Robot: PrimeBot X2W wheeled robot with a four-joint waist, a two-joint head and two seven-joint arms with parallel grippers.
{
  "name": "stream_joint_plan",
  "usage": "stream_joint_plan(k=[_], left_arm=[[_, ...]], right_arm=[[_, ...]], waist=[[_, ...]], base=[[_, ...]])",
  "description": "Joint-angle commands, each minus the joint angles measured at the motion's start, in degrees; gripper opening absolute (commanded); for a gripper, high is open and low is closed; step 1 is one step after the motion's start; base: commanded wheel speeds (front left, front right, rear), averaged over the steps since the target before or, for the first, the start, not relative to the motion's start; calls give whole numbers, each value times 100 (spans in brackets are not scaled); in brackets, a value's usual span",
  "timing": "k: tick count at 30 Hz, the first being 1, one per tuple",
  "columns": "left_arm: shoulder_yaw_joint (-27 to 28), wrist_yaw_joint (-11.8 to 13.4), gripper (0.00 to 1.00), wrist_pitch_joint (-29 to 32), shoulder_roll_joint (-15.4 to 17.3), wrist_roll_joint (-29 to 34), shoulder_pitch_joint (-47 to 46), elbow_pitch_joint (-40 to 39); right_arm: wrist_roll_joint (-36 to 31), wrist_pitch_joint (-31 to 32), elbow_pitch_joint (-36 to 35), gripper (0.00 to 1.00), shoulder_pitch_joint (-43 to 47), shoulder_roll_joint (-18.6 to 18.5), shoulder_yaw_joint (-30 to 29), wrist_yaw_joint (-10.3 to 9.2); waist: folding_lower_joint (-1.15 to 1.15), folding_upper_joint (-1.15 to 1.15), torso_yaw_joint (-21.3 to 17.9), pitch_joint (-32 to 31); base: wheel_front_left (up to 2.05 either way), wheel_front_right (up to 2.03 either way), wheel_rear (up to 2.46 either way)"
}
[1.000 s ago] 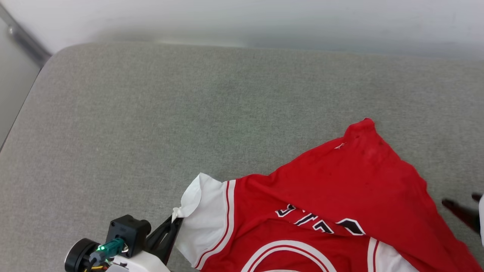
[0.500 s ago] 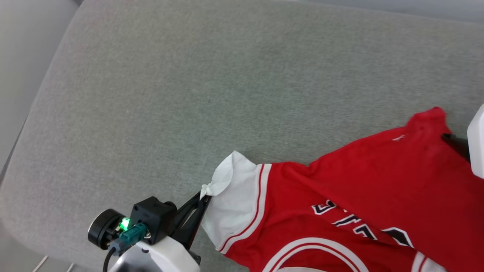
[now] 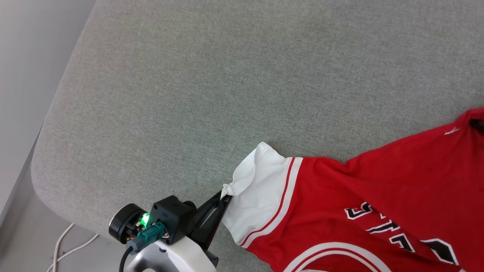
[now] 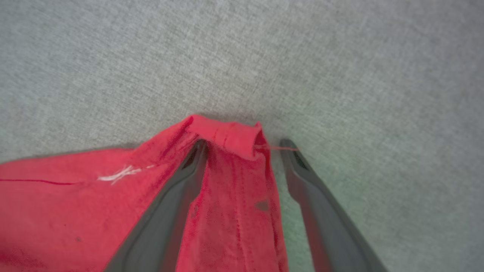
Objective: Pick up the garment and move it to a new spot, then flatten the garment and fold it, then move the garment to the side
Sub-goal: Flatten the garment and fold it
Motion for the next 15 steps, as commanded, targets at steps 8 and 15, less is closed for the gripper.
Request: stream_joint_plan(k=[8,15], left_arm=[[13,-44,0,-102,-47,-39,-138,139],[96,-14,0,-82,51,-102,-109,271]], right_arm=[[-29,-240,607,100,162,121,24,-4],[304,-743,643,0,157,82,244,-2]], waist=[[0,0,65,111],[0,0,-162,-303]], base=[[0,0,0],[0,0,0]])
